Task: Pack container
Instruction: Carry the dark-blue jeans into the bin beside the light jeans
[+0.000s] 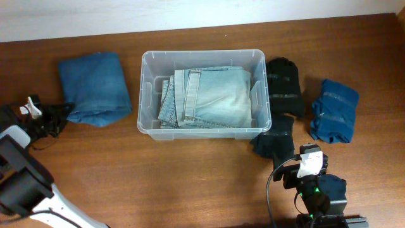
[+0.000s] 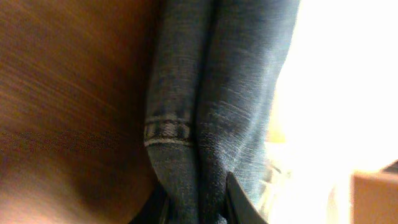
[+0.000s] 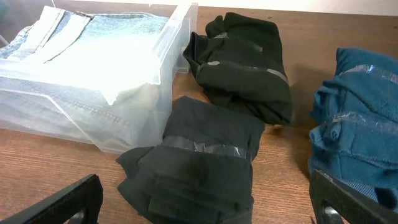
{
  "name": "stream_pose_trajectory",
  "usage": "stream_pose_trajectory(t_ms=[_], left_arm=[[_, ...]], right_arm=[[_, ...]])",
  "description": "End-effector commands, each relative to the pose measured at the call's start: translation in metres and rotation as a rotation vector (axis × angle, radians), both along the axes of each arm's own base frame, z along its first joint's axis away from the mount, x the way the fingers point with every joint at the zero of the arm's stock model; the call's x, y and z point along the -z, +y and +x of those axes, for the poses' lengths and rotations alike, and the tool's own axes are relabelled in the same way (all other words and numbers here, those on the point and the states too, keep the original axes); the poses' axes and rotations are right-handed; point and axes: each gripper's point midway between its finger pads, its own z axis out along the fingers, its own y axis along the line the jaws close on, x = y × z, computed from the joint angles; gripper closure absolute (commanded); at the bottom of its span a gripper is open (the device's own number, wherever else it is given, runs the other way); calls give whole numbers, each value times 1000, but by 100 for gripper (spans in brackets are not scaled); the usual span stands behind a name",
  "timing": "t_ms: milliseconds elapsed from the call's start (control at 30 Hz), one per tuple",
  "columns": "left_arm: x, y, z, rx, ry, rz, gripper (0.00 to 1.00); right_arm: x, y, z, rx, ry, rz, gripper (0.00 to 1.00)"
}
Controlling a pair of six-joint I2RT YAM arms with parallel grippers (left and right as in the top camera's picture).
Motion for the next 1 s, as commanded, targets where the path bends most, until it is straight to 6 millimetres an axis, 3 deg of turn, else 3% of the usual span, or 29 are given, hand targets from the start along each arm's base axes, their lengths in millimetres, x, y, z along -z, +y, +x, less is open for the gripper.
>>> stream_pose_trajectory(t_ms=[0,167,233,300,400,600,800,967], left_arm=[[-131,-30,-5,130,-287,26,99],[-238,-59,-31,153,-453,179,100],[-269,-73,-42,142,-485,209,99],[-297,-93,-54,163,-534,230,99],[-333,-144,-70,230,-603,261,99],[-336,-233,-70,316,-600,350,99],[-303,-328,-54,387,-542,426,99],[-265,-377,-42,412,-472,475,99]], right_arm=[[1,0,0,-1,-3,-3,2],[1,0,0,-1,-3,-3,2],[1,0,0,-1,-3,-3,2],[1,0,0,-1,-3,-3,2],[1,0,0,-1,-3,-3,2],[1,0,0,-1,-3,-3,1],[1,0,0,-1,-3,-3,2],[1,0,0,-1,-3,-3,2]])
